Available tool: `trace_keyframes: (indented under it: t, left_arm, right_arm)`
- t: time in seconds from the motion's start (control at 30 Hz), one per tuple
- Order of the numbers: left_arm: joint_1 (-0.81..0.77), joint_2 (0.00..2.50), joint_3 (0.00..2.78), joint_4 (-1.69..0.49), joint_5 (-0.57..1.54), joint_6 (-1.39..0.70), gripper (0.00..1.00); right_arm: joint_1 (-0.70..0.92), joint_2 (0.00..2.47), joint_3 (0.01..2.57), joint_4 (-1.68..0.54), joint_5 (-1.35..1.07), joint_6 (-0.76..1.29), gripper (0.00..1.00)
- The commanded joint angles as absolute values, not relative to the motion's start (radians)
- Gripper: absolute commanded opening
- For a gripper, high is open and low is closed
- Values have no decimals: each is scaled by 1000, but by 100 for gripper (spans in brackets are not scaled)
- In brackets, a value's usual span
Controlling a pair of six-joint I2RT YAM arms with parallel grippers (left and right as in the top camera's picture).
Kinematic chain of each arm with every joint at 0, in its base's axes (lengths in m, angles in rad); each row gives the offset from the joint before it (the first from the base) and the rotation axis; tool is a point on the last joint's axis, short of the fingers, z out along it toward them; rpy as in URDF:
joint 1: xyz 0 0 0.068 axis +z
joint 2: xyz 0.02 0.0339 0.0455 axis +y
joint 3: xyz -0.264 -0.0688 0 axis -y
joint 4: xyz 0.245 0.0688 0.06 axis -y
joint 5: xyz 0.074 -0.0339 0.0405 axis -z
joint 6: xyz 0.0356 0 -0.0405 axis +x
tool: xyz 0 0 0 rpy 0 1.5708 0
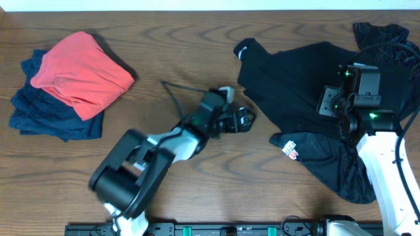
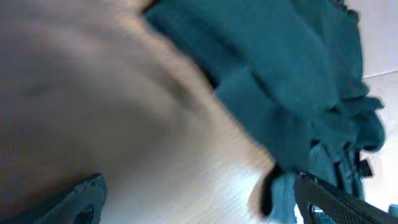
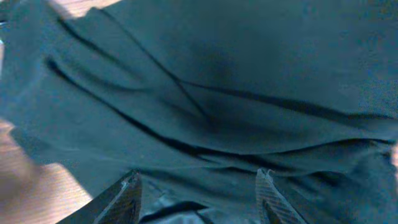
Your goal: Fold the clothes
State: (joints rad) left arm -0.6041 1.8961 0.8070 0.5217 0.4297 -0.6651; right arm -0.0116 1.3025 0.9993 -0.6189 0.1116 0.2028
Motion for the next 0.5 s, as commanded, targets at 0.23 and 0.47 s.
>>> trace_keyframes:
  t: [0.23,0.47]
  left_arm:
    - [-630,2087,979,493,456,-822,97]
    - [-638,2152,1018,525,397,-918,74]
  right_arm:
    - [-20,1294,1001,-637,85,217,56]
    - [-20,1294,1001,-646,85,217,55]
